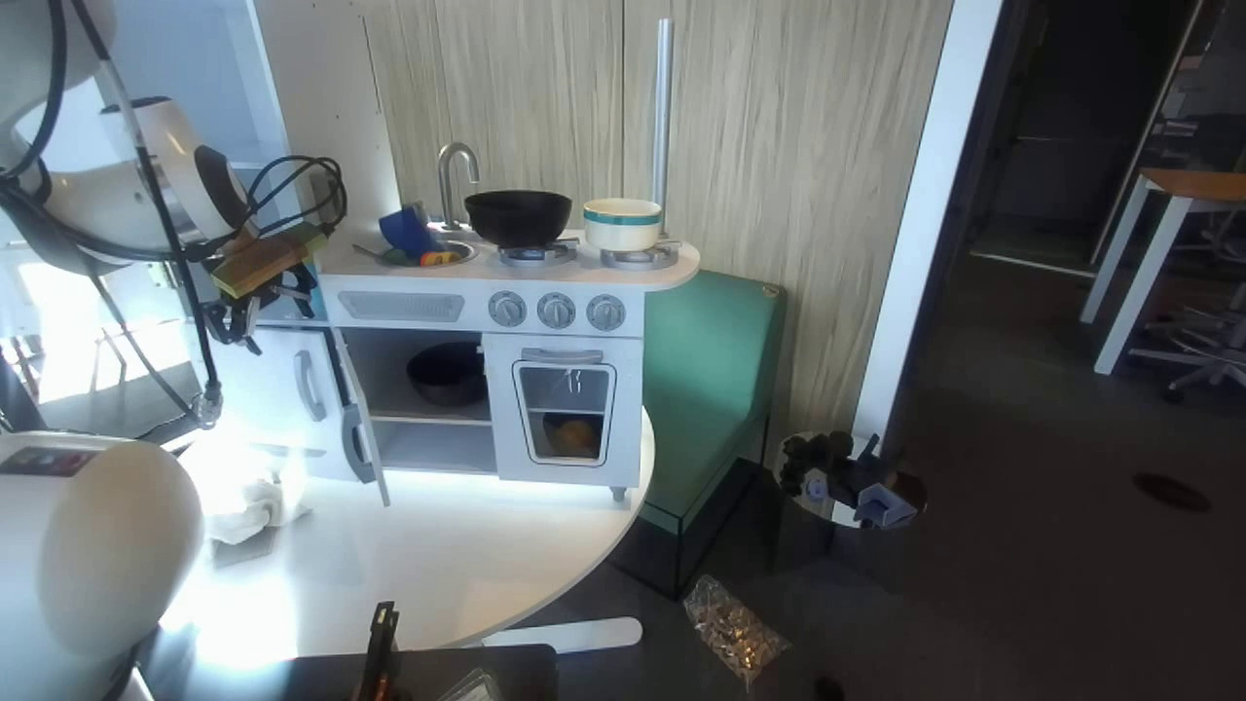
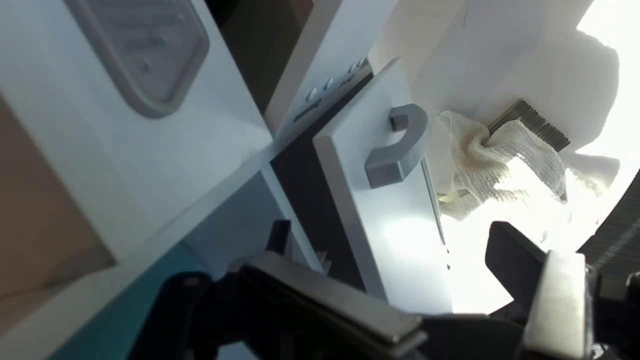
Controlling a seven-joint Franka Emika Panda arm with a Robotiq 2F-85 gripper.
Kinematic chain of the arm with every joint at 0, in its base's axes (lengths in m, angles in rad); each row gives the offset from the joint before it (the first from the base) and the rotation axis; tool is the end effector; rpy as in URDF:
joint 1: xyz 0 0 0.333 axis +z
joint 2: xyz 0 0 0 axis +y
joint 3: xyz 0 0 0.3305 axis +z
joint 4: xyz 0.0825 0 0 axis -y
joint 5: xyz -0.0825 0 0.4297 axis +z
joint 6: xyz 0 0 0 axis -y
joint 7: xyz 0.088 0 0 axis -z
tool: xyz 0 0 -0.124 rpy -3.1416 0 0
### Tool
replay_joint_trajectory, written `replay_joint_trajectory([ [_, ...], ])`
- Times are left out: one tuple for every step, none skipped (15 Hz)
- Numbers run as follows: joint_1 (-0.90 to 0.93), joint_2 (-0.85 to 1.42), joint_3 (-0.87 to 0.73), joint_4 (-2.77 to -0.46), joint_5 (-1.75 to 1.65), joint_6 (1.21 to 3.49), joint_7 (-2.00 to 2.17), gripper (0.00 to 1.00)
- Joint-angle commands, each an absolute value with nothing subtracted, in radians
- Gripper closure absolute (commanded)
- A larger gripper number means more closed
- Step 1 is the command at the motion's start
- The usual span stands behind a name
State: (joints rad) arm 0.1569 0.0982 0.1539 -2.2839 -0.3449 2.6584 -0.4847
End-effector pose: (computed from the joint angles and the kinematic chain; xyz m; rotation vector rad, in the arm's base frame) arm 0.5576 0.1863 0.3037 2.4969 1.4907 0.3794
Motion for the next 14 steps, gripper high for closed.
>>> replay_joint_trajectory([
  [0.140,0.158,0.161,-2.224,-0.311,2.637,-0.541,0.00],
  [0.138,0.163,0.165,-2.222,-0.297,2.637,-0.544,0.00],
  [0.140,0.162,0.171,-2.222,-0.291,2.636,-0.541,0.00],
  [0.143,0.157,0.177,-2.227,-0.283,2.641,-0.539,0.00],
  [0.150,0.146,0.183,-2.237,-0.285,2.644,-0.529,0.00],
  [0.152,0.142,0.189,-2.242,-0.278,2.644,-0.528,0.00],
  [0.158,0.125,0.195,-2.257,-0.275,2.643,-0.511,0.00],
  [0.162,0.117,0.200,-2.264,-0.277,2.641,-0.499,0.00],
  [0.164,0.105,0.200,-2.275,-0.281,2.636,-0.485,0.00],
  [0.160,0.100,0.198,-2.283,-0.279,2.637,-0.485,0.00],
  [0.158,0.092,0.190,-2.292,-0.291,2.636,-0.470,0.00],
  [0.157,0.086,0.182,-2.298,-0.307,2.624,-0.452,0.00],
  [0.153,0.082,0.181,-2.309,-0.297,2.622,-0.451,0.00],
  [0.153,0.079,0.180,-2.318,-0.299,2.615,-0.441,0.00],
])
